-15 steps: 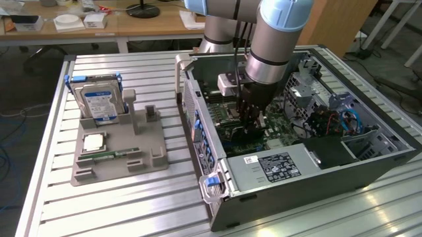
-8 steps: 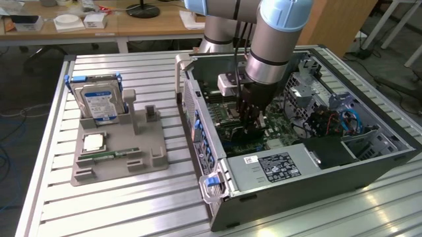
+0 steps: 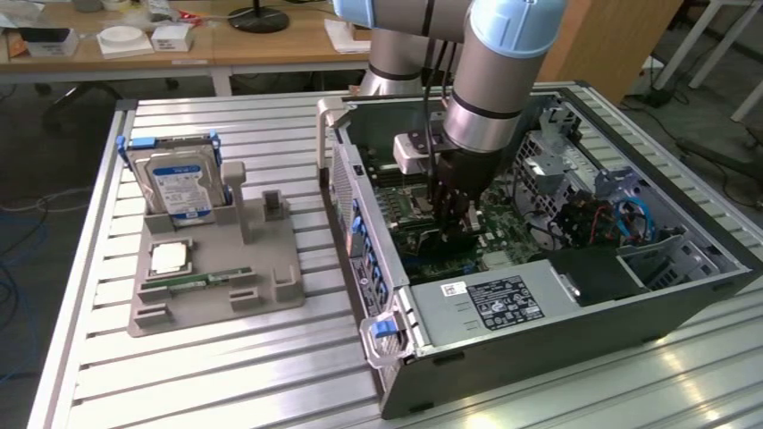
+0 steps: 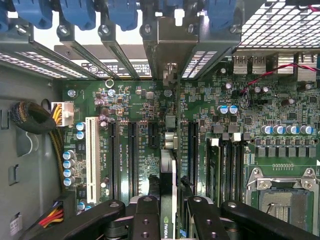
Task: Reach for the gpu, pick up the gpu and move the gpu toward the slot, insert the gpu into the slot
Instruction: 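Insert the gpu into the slot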
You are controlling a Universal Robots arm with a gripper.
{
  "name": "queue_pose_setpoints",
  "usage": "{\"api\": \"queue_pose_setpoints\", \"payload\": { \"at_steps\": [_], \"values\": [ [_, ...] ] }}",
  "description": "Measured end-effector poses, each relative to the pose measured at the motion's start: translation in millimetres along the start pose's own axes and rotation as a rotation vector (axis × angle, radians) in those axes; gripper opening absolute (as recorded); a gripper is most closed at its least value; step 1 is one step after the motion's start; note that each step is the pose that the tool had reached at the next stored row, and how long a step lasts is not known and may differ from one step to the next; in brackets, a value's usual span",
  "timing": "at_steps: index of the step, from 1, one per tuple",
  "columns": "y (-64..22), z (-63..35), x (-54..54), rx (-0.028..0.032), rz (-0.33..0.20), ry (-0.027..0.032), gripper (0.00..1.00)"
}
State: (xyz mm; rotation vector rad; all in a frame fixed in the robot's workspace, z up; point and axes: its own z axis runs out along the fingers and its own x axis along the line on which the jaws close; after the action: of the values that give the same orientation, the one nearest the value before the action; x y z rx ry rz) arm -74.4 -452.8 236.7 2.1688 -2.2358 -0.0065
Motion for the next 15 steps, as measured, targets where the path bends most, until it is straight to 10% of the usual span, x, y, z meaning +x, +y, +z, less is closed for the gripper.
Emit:
{"api": "queue_pose_setpoints", "payload": {
  "at_steps": [15],
  "values": [
    [0.0,-0.9,0.0,0.0,0.0,0.0,0.26]
  ]
}}
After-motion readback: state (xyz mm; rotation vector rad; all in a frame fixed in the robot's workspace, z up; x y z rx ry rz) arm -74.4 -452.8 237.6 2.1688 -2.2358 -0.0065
